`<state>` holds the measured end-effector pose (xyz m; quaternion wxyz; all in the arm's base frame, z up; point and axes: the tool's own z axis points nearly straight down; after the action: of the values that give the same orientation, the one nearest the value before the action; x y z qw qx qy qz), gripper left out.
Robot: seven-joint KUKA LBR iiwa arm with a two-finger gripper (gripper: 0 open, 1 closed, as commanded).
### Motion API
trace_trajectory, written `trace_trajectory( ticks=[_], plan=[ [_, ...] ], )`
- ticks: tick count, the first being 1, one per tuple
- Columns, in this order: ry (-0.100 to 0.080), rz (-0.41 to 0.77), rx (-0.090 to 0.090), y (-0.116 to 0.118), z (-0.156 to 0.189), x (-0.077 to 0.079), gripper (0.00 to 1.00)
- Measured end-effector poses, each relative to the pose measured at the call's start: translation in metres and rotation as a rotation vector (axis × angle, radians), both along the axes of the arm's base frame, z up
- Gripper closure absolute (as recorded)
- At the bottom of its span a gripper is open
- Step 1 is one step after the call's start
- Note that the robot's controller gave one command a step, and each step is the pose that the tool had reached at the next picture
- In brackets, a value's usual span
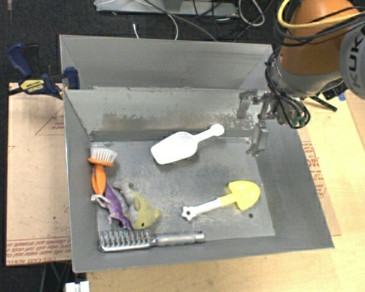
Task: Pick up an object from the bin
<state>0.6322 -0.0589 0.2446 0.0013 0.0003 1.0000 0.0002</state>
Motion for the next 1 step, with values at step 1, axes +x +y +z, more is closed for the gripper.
trace_trajectory(
  ticks=[1],
  plan=[
    [-0.001, 0.177, 0.0, -0.0191, -0.1075, -0.0531, 0.0]
  ],
)
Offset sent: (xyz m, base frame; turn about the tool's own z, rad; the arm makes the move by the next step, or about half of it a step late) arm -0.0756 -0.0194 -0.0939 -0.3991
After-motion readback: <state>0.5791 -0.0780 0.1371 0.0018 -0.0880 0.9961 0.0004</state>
